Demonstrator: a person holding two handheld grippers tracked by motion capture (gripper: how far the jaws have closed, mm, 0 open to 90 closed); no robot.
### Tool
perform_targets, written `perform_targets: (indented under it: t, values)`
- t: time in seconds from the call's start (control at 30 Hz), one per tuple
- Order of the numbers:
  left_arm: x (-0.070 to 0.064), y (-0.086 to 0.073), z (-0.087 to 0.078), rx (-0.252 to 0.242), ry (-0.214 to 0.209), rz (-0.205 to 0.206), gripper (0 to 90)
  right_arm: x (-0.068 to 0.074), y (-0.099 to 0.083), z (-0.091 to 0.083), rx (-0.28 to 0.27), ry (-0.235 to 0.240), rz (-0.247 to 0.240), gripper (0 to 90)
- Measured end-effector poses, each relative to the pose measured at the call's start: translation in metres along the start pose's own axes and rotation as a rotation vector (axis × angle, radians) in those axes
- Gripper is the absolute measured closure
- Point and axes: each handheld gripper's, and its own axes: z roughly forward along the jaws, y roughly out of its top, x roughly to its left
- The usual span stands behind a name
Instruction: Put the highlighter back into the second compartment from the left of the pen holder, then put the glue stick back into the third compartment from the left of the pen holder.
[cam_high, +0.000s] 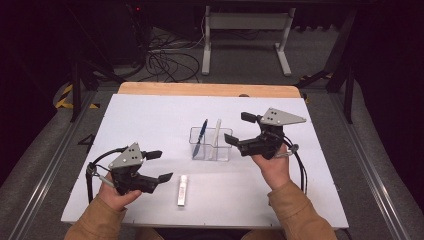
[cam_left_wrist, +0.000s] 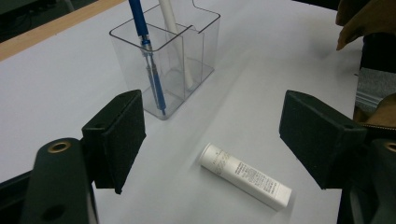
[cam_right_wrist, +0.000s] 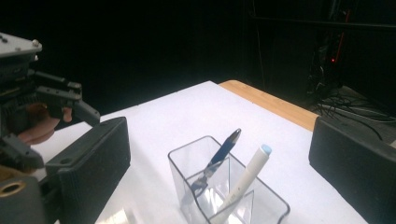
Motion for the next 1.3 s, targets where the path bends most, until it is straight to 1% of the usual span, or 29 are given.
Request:
perform_targets:
  t: [0.07, 0.1, 0.2, 0.33, 0.4, 0.47, 0.57, 0.63, 0.7, 0.8, 0.87, 0.97, 1.0, 1.03, 1.13, 1.17, 1.2, 1.27, 1.3]
  values:
    - [-0.001, 0.001, 0.0, 0.003, 0.002, 0.0, 23.7, 0.001, -0.002, -0.003, 0.002, -0.001, -0.011, 5.8]
    - [-0.001, 0.001, 0.0, 0.002, -0.001, -0.002, 23.7, 0.002, -0.004, -0.006, 0.009, -0.008, -0.02, 5.5]
    - [-0.001, 0.001, 0.0, 0.006, 0.009, -0.003, 23.7, 0.005, -0.006, -0.011, 0.028, -0.024, -0.05, 4.6]
    - [0.0, 0.001, 0.002, 0.006, -0.003, -0.032, 23.6, 0.007, -0.012, -0.019, 0.037, -0.019, -0.049, 4.6]
    - [0.0, 0.001, 0.002, 0.005, -0.003, -0.028, 23.6, 0.007, -0.014, -0.023, 0.052, -0.026, -0.049, 4.6]
    - [-0.001, 0.002, 0.002, 0.005, 0.002, -0.026, 23.6, 0.007, -0.016, -0.027, 0.051, -0.037, -0.057, 4.5]
    - [-0.002, 0.002, 0.003, 0.007, 0.001, -0.026, 23.6, 0.007, -0.019, -0.031, 0.05, -0.029, -0.051, 4.5]
    - [-0.004, 0.003, 0.004, 0.009, 0.003, -0.028, 23.6, 0.007, -0.021, -0.033, 0.044, -0.027, -0.048, 4.4]
    - [-0.005, 0.004, 0.005, 0.018, 0.004, -0.022, 23.6, 0.007, -0.022, -0.033, 0.042, -0.026, -0.051, 4.4]
    - [-0.007, 0.005, 0.006, 0.021, -0.002, -0.024, 23.5, 0.008, -0.022, -0.032, 0.053, -0.03, -0.056, 4.5]
    - [-0.008, 0.006, 0.006, 0.03, 0.006, -0.031, 23.5, 0.008, -0.022, -0.032, 0.048, -0.028, -0.059, 4.5]
    - [-0.009, 0.008, 0.007, 0.051, 0.016, -0.075, 23.8, 0.01, -0.023, -0.033, 0.055, -0.034, -0.066, 4.5]
    - [-0.01, 0.009, 0.008, 0.064, 0.018, -0.091, 23.9, 0.01, -0.023, -0.033, 0.057, -0.035, -0.067, 4.5]
    - [-0.012, 0.01, 0.009, 0.082, 0.01, -0.123, 24.5, 0.01, -0.023, -0.033, 0.057, -0.035, -0.066, 4.5]
    - [-0.015, 0.014, 0.012, 0.122, 0.014, -0.164, 24.8, 0.01, -0.023, -0.034, 0.055, -0.032, -0.065, 4.8]
    - [-0.016, 0.015, 0.012, 0.128, 0.013, -0.185, 24.8, 0.01, -0.023, -0.034, 0.055, -0.033, -0.065, 4.8]
    - [-0.016, 0.015, 0.012, 0.133, 0.014, -0.192, 24.8, 0.01, -0.023, -0.034, 0.055, -0.033, -0.065, 4.8]
    - [-0.017, 0.017, 0.013, 0.143, 0.001, -0.233, 24.9, 0.01, -0.023, -0.035, 0.053, -0.033, -0.065, 4.9]
    - [-0.015, 0.017, 0.014, 0.151, 0.006, -0.218, 25.1, 0.01, -0.024, -0.035, 0.053, -0.035, -0.066, 4.9]
